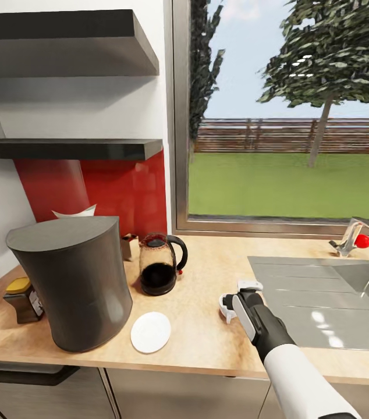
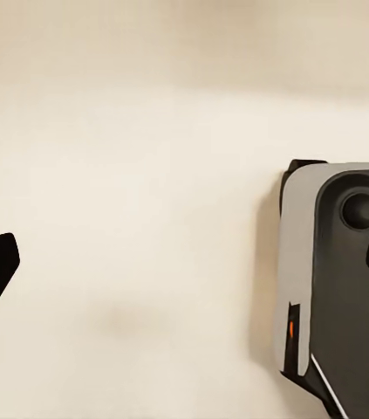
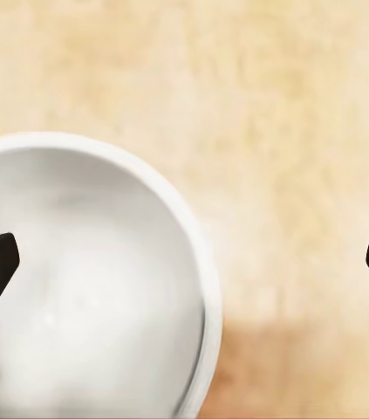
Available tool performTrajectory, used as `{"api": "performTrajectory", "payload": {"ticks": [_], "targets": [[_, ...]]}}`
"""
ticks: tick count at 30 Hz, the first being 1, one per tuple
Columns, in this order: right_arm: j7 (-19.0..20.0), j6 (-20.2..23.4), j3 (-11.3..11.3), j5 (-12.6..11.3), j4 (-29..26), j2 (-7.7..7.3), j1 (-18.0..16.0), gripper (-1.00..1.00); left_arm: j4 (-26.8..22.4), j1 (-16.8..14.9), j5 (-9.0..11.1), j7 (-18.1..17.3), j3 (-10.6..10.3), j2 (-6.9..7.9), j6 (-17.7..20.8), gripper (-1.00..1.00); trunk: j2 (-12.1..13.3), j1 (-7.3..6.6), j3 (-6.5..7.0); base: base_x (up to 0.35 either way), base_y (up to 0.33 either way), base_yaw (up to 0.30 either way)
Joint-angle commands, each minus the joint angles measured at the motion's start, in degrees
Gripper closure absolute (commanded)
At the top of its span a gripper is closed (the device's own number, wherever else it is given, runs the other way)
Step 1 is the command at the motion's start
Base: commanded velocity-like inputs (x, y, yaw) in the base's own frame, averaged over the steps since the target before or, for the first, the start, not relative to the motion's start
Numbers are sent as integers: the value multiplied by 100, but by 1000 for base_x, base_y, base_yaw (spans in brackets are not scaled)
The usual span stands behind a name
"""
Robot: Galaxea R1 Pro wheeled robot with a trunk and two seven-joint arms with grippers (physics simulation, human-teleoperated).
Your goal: Set up a coffee station on the kitchen countertop: keep the coffee maker on the countertop, move the bottle of coffee from the kitchen shelf to the counter next to the coffee maker, place a paper coffee filter on top of the coffee maker, put the saucer next to the coffee maker with the coffee cup on the saucer, and place the electric kettle next to the coffee maker.
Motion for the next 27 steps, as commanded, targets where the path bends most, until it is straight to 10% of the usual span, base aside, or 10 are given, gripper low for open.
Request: {"api": "performTrajectory", "payload": {"ticks": [1, 26, 27], "targets": [[-55, 14, 18, -60, 1, -2, -5, -100, -10, 1, -51, -30, 50, 0, -10, -100, -11, 3, -11, 0, 0, 0], [-55, 14, 18, -57, 241, -2, -5, -100, -10, 1, -60, -30, 41, 1, -18, -100, -11, 3, -11, 0, 0, 0], [-55, 14, 21, -59, 245, -2, -5, 100, -10, 1, -60, -30, 41, 3, -18, -100, -11, 3, -11, 0, 0, 0]]}}
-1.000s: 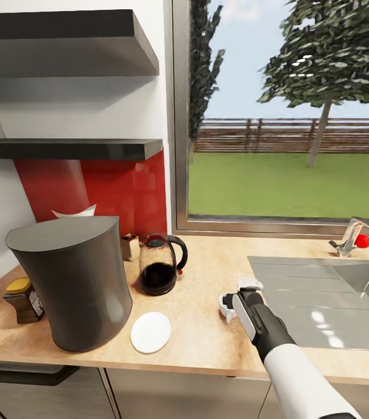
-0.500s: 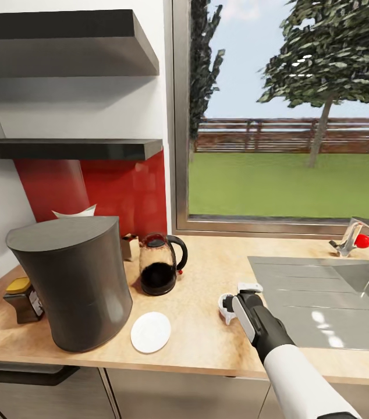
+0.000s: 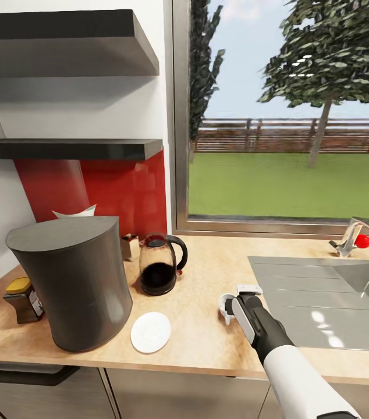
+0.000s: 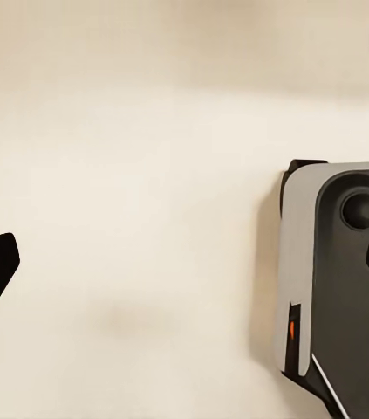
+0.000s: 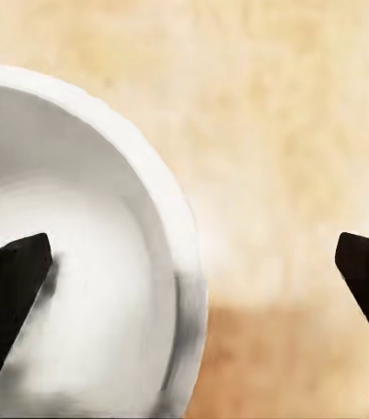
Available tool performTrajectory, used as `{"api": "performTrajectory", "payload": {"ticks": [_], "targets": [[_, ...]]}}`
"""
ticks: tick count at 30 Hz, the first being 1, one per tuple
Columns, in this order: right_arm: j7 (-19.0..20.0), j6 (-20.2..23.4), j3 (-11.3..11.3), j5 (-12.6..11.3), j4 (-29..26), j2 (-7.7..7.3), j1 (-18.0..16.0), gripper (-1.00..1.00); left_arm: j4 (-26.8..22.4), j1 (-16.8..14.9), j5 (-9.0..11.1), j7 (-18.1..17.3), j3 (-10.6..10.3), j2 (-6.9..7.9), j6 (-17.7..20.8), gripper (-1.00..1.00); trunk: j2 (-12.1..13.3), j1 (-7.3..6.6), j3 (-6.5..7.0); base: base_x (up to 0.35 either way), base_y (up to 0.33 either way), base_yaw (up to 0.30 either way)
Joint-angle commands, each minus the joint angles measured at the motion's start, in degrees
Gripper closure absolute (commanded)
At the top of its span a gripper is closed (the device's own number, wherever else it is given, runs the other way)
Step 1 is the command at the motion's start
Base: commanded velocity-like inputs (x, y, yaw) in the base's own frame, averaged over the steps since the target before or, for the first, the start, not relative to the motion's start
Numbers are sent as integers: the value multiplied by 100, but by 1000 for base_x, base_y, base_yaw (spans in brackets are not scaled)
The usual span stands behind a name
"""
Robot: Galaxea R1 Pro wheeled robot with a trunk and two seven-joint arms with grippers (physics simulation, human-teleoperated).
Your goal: Set up a coffee station on the kitchen countertop: keep the coffee maker on the countertop, move the bottle of coffee from the kitchen shelf to the counter next to the coffee maker, place a paper coffee filter on top of the coffee maker, put the saucer next to the coffee maker with the coffee cup on the saucer, and place the electric kettle next to the coffee maker.
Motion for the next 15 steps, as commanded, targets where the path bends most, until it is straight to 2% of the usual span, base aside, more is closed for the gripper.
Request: {"api": "performTrajectory", "payload": {"ticks": [1, 15], "targets": [[-55, 15, 19, -61, -4, -3, -5, 100, -10, 1, -50, -30, 50, -4, -9, -100, -11, 3, -11, 0, 0, 0], [-55, 15, 19, -61, -3, -2, -5, 100, -10, 1, -50, -30, 59, -1, -14, -100, -11, 3, -11, 0, 0, 0]]}}
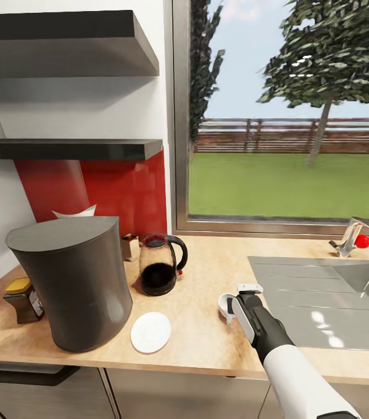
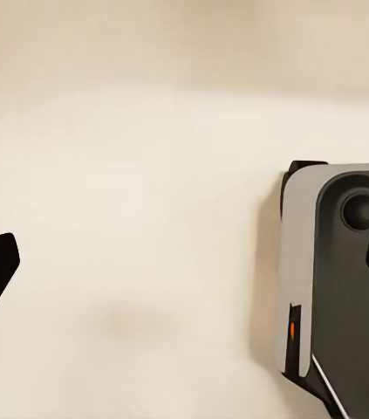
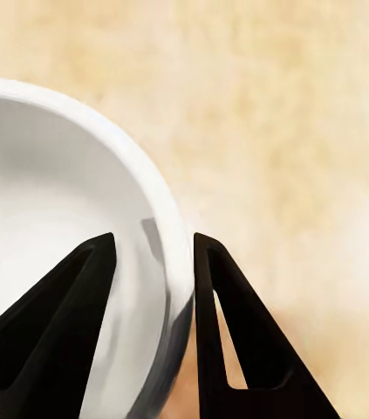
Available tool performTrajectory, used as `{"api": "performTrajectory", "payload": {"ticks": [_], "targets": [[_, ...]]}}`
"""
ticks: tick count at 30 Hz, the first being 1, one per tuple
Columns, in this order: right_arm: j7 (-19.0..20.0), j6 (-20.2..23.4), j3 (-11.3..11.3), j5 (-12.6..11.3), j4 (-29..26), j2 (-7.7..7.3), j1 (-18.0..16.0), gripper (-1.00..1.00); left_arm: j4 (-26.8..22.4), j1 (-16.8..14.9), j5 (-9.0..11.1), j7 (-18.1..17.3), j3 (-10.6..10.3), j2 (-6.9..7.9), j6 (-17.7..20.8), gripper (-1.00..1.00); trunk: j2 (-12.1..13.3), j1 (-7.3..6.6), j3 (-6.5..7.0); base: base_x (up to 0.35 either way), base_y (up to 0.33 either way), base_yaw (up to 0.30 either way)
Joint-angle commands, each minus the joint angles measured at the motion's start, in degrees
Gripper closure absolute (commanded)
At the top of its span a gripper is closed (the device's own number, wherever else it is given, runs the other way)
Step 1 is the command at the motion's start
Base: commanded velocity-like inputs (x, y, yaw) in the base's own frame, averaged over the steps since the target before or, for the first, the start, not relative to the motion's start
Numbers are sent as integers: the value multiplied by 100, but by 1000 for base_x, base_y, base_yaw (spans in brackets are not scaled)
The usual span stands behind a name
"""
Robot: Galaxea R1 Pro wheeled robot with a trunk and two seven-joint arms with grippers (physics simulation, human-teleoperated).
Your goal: Set up a coffee station on the kitchen countertop: keep the coffee maker on the countertop, move the bottle of coffee from the kitchen shelf to the counter next to the coffee maker, place a paper coffee filter on top of the coffee maker, put the saucer next to the coffee maker with the coffee cup on the saucer, and place the electric kettle next to the coffee maker.
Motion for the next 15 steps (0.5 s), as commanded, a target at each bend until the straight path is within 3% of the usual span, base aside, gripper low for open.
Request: {"api": "performTrajectory", "payload": {"ticks": [1, 15], "targets": [[-48, -24, 19, -204, 56, 2, -1, 100, -10, 0, -51, -30, 50, -2, -9, -100, -8, 4, -12, 0, 0, 0], [-48, -24, 23, -212, 21, 6, -1, 100, -10, 0, -51, -30, 50, -2, -5, -100, -8, 4, -12, 0, 0, 0]]}}
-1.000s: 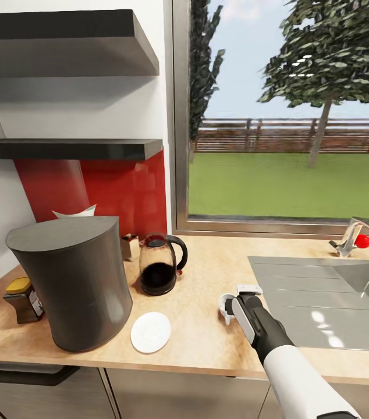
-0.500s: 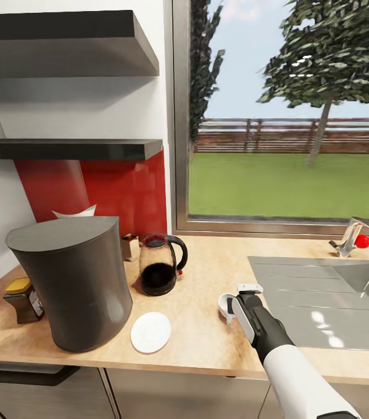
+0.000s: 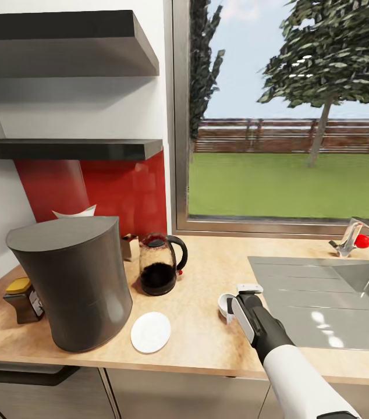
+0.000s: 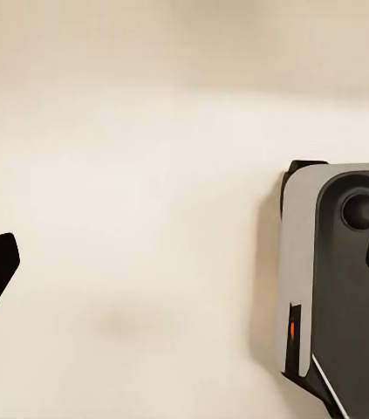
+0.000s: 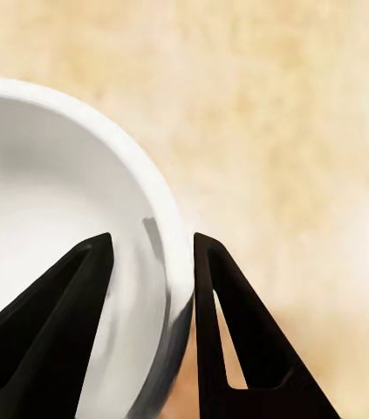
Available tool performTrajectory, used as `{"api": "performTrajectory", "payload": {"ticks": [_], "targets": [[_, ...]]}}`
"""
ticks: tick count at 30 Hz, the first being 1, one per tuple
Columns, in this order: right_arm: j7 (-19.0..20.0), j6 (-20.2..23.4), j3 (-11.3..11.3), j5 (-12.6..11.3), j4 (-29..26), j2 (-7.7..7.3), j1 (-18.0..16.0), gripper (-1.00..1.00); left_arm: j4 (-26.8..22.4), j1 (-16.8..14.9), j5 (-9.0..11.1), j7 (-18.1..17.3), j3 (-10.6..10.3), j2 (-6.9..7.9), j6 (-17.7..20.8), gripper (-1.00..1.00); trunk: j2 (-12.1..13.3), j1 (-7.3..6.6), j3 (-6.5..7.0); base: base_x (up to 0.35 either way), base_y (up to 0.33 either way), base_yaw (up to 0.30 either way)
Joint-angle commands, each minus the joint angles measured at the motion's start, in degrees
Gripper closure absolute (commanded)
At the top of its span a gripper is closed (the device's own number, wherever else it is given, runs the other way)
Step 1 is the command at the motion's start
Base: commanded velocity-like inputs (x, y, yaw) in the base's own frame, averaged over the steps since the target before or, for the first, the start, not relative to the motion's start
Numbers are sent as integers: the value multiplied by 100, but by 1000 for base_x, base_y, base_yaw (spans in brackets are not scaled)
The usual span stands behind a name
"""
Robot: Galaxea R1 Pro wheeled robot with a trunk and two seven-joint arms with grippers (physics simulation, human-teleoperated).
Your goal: Set up a coffee station on the kitchen countertop: keep the coffee maker on the countertop, move the bottle of coffee from the kitchen shelf to the counter next to the coffee maker, place a paper coffee filter on top of the coffee maker, put the saucer next to the coffee maker with the coffee cup on the saucer, and place the electric kettle next to the coffee maker.
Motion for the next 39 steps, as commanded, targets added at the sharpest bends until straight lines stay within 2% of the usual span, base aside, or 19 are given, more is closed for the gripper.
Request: {"api": "performTrajectory", "payload": {"ticks": [1, 7, 10, 12, 13, 19, 25, 29, 39], "targets": [[-39, -22, 15, -235, 3, 1, -1, 100, -10, 0, -51, -30, 48, -4, -6, -100, -8, 4, -13, 0, 0, 0], [-32, -20, 12, -244, -56, 20, -3, 100, -10, 0, -51, -30, 41, -9, 7, -100, -8, 4, -13, 0, 0, 0], [-31, 12, 15, -245, -376, 25, -5, 100, -7, 0, -51, -30, 41, -6, 14, -100, -8, 4, -13, 0, 0, 0], [-31, 107, 18, -245, -554, 28, -5, 100, -3, 0, -51, -25, 41, -5, 16, -100, -8, 4, -13, 0, 0, 0], [-37, 313, 28, -245, -658, 40, -5, 100, -7, 0, -51, -8, 41, -3, 17, -100, -8, 4, -13, 0, 0, 0], [-39, 409, 46, -245, -699, 76, -2, 100, -10, 0, -51, 19, 36, -2, 17, -100, -8, 4, -13, 0, 25, 0], [-39, 417, 62, -245, -694, 88, -4, 100, -10, 0, -51, 22, 38, -10, 17, -100, -8, 4, -13, 0, 258, 0], [-39, 418, 68, -244, -687, 157, -4, 100, -10, 0, -51, 23, 34, -5, 17, -100, -8, 4, -13, -74, 297, 0], [-47, 418, 65, -236, -688, 184, -8, 100, -10, 0, -56, 23, 32, -11, 11, -100, -8, 4, -13, -240, 237, 0]]}}
